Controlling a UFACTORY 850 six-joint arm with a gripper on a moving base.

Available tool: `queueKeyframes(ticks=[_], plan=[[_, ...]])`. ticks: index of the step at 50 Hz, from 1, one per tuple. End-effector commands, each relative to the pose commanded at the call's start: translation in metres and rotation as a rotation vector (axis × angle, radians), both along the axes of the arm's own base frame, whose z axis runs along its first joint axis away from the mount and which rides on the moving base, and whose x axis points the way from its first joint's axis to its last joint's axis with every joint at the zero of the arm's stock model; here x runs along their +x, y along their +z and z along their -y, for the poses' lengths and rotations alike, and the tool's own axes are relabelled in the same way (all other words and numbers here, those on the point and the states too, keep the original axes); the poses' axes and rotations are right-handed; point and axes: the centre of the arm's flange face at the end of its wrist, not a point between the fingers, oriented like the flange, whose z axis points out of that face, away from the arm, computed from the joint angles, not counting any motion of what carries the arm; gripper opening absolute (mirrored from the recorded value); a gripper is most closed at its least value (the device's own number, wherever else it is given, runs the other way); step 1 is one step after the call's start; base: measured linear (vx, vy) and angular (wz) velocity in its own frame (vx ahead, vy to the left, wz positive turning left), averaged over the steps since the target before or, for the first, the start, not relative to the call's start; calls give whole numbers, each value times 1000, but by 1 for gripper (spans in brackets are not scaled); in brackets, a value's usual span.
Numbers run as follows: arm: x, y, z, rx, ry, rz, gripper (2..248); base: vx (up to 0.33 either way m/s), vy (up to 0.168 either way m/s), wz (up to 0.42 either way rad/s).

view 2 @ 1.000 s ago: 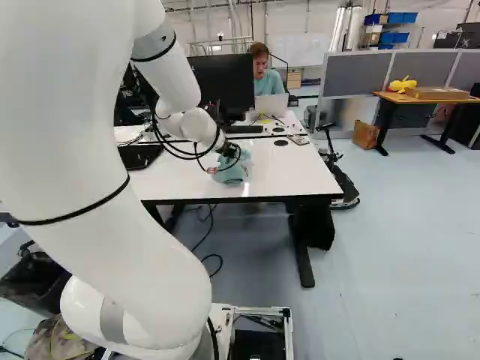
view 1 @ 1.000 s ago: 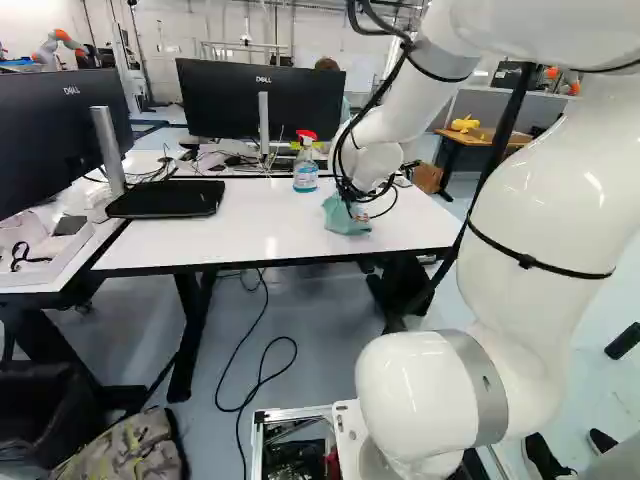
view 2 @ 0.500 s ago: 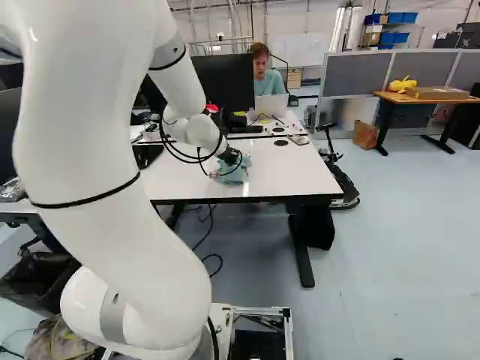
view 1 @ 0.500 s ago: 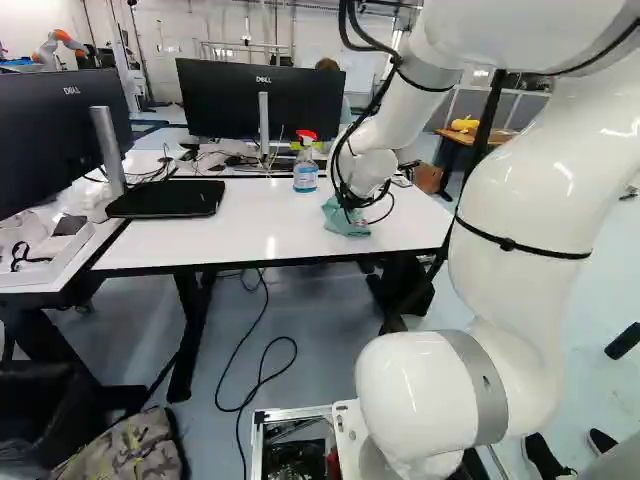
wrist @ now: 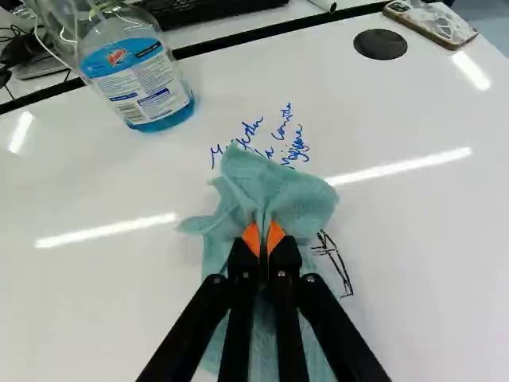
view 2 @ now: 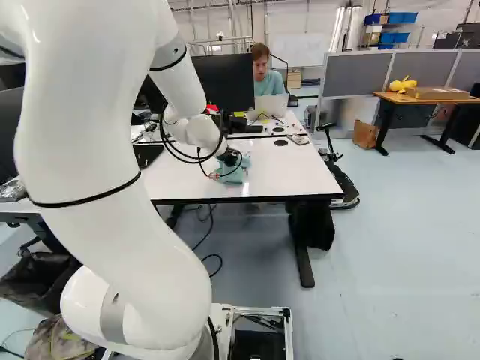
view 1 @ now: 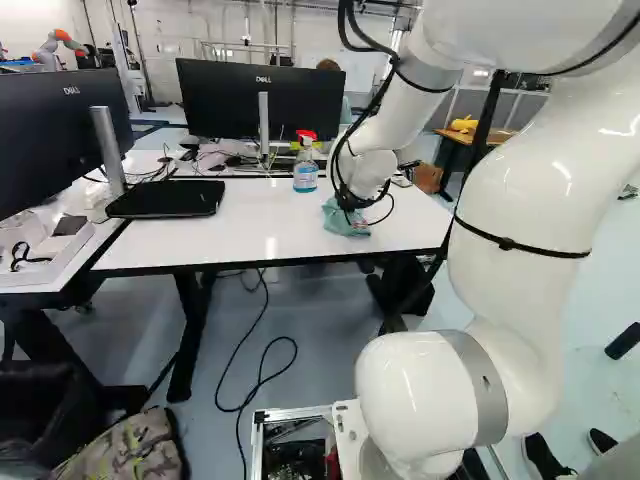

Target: Clean the table with the green towel

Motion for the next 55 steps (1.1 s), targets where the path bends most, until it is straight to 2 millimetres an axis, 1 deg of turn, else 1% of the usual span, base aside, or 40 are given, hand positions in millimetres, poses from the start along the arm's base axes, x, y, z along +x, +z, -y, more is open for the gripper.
queueKeyframes(ticks=[17,23,37,47,55], plan=[[-2,-2,0,5,2,-27,31,0,0,0],[-1,-2,3,5,-4,-26,31,0,0,0],[6,-2,23,5,-45,-24,31,0,0,0],[6,-2,39,5,-79,-23,31,0,0,0],[0,-2,52,6,-105,-24,31,0,0,0]])
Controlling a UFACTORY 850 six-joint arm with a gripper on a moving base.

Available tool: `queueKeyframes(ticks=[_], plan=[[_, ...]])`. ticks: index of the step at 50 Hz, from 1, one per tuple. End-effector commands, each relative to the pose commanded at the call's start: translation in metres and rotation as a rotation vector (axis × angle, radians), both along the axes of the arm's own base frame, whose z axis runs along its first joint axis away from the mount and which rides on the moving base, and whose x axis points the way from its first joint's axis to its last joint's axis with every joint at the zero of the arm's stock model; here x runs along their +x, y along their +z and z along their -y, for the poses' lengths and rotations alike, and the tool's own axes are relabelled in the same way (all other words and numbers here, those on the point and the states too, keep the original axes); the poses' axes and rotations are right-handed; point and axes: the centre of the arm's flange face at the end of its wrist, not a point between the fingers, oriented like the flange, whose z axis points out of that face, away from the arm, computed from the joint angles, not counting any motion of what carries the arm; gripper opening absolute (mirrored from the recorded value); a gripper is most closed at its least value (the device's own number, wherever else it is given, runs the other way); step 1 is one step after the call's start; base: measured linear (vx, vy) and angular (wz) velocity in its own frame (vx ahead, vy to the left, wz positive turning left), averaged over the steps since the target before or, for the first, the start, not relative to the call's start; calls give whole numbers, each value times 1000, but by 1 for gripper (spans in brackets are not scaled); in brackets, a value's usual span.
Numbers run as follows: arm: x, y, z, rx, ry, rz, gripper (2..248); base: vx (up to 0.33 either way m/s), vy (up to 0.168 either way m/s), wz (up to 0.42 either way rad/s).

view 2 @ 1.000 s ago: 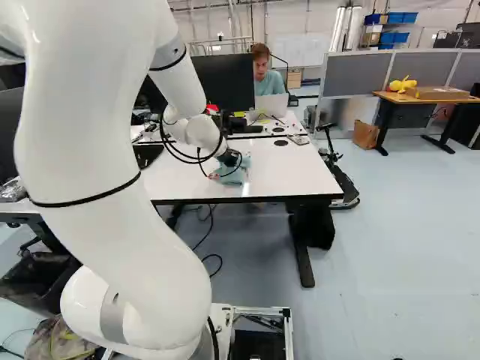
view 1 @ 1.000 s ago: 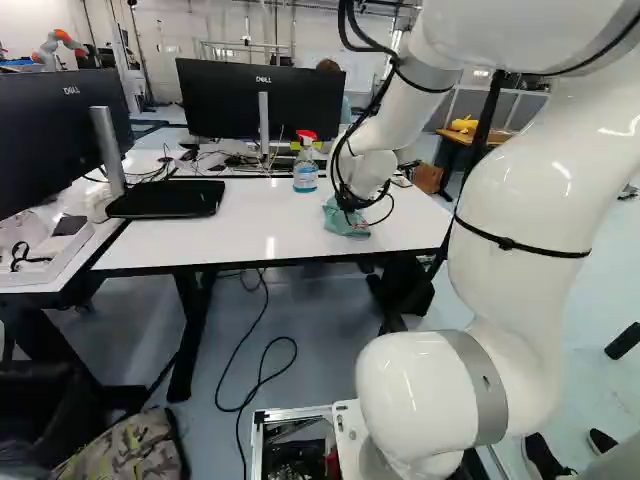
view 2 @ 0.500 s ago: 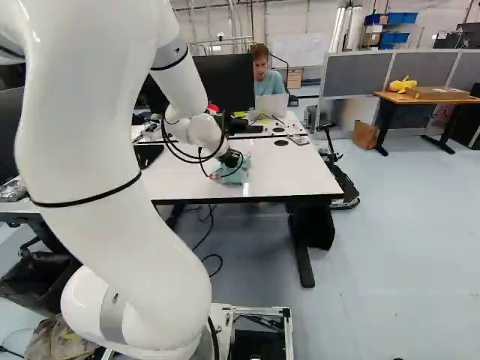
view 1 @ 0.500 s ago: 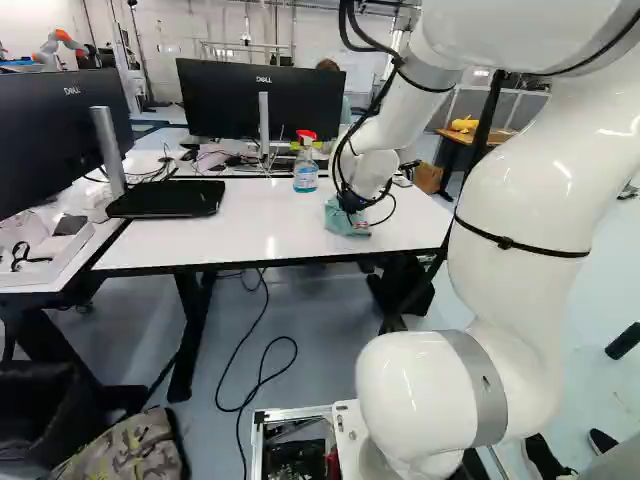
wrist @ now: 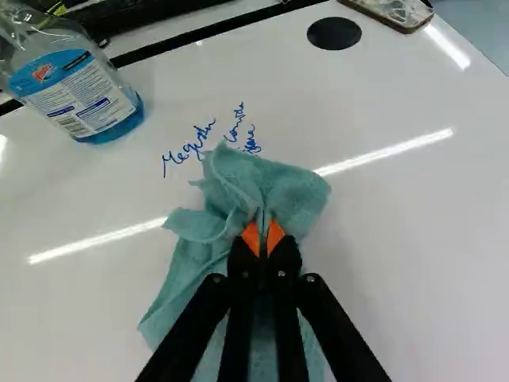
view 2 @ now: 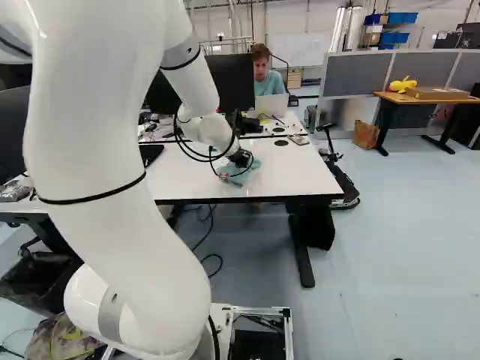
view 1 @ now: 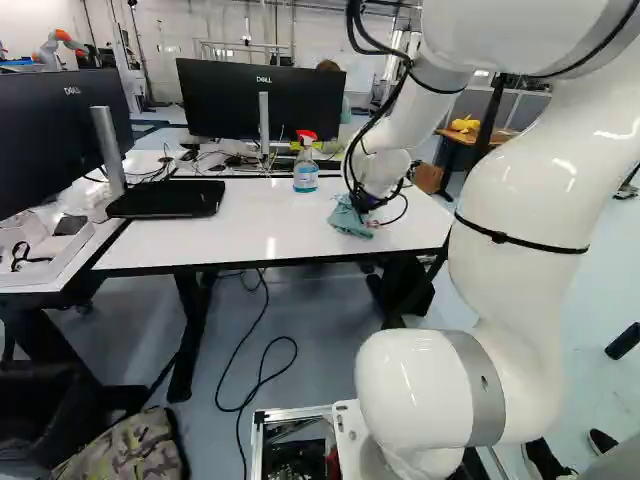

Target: Clean the table with the green towel

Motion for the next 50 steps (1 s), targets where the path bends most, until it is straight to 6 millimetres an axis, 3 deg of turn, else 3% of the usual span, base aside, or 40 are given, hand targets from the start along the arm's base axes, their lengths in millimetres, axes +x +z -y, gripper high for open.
queueKeyframes(ticks=[21,40,50], plan=[[-37,0,2,1,-15,-10,31,0,0,0],[-66,0,-21,2,30,-15,31,0,0,0],[-68,0,-37,2,66,-15,31,0,0,0]])
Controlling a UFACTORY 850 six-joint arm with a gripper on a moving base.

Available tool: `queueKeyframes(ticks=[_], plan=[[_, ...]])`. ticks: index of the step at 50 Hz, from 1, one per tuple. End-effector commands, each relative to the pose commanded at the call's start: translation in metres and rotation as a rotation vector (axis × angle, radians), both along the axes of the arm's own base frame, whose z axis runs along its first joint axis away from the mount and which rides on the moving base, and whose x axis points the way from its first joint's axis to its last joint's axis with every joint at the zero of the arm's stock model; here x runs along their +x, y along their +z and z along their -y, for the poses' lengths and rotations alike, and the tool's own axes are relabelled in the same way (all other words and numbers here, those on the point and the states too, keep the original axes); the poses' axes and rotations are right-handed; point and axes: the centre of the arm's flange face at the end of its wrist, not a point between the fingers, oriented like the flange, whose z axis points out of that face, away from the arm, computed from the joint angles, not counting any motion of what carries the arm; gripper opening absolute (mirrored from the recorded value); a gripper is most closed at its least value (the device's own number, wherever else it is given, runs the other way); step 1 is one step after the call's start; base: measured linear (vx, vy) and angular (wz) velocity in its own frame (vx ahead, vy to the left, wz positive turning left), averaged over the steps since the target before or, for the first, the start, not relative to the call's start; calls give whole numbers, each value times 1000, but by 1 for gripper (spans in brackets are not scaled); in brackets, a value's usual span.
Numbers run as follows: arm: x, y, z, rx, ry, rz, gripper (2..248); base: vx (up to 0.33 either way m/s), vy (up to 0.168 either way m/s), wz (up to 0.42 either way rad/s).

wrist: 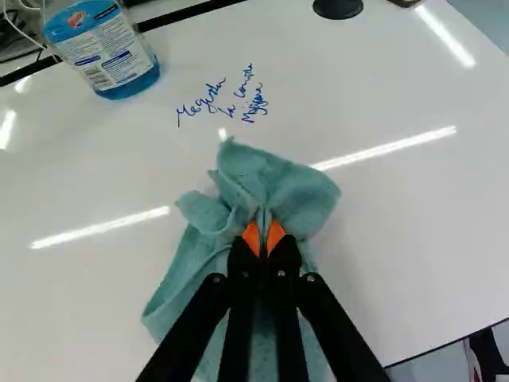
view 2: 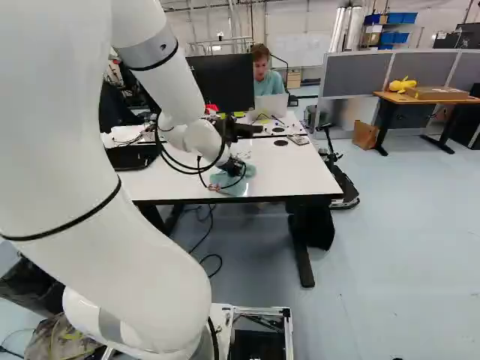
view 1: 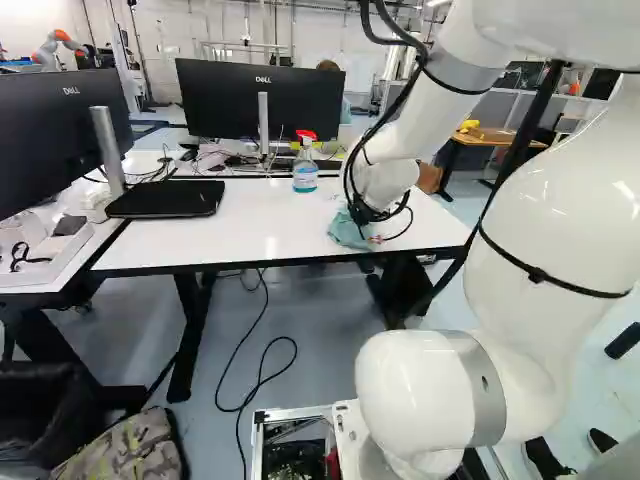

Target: Clean the table with the green towel

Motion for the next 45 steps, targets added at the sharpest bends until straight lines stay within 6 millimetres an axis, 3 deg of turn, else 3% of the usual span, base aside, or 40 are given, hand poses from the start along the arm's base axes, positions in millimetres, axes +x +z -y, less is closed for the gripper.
queueKeyframes(ticks=[19,45], plan=[[21,0,-24,0,59,2,31,0,0,0],[72,0,-20,-1,52,15,31,0,0,0]])
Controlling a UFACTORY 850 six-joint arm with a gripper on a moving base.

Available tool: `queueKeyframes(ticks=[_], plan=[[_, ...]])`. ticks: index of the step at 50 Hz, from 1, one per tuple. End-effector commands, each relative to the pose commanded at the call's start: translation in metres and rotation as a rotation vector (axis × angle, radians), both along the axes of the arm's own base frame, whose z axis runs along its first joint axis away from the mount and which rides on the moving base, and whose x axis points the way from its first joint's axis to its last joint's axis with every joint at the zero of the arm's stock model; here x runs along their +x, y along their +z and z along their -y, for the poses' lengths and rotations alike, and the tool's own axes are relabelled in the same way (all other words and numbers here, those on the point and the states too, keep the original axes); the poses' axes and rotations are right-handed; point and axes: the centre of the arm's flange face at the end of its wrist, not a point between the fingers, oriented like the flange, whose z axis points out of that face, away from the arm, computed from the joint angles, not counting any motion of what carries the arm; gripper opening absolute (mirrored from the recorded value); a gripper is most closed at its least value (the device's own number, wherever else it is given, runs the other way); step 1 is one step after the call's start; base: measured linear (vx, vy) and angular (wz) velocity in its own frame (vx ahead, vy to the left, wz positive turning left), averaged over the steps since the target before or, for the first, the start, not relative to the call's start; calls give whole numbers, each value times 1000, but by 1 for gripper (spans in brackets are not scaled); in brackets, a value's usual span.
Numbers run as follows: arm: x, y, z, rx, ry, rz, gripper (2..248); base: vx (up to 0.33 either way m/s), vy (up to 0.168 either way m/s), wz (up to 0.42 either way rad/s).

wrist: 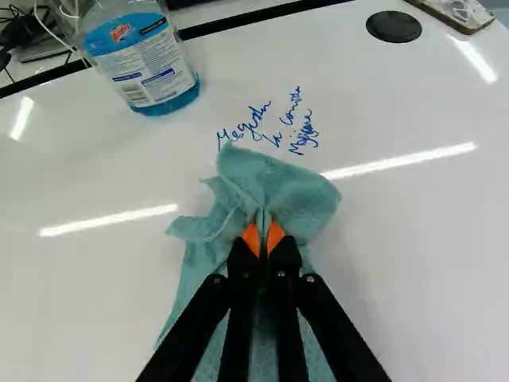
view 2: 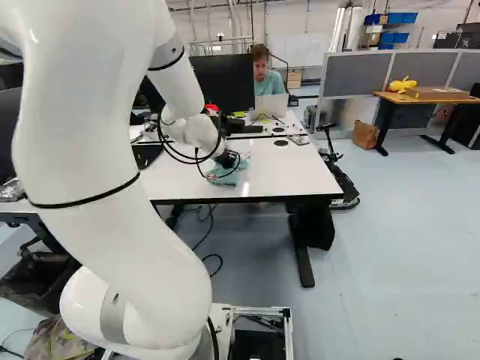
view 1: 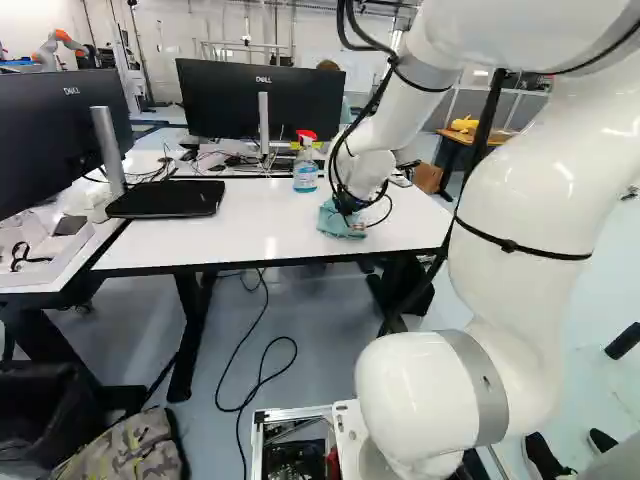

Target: Clean the table with the green towel

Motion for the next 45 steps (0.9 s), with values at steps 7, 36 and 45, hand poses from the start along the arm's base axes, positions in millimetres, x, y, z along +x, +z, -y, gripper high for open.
queueKeyframes(ticks=[7,36,45], plan=[[13,0,5,0,-9,5,31,0,0,0],[10,0,49,0,-98,5,31,0,0,0],[-4,0,50,0,-103,0,31,0,0,0]])
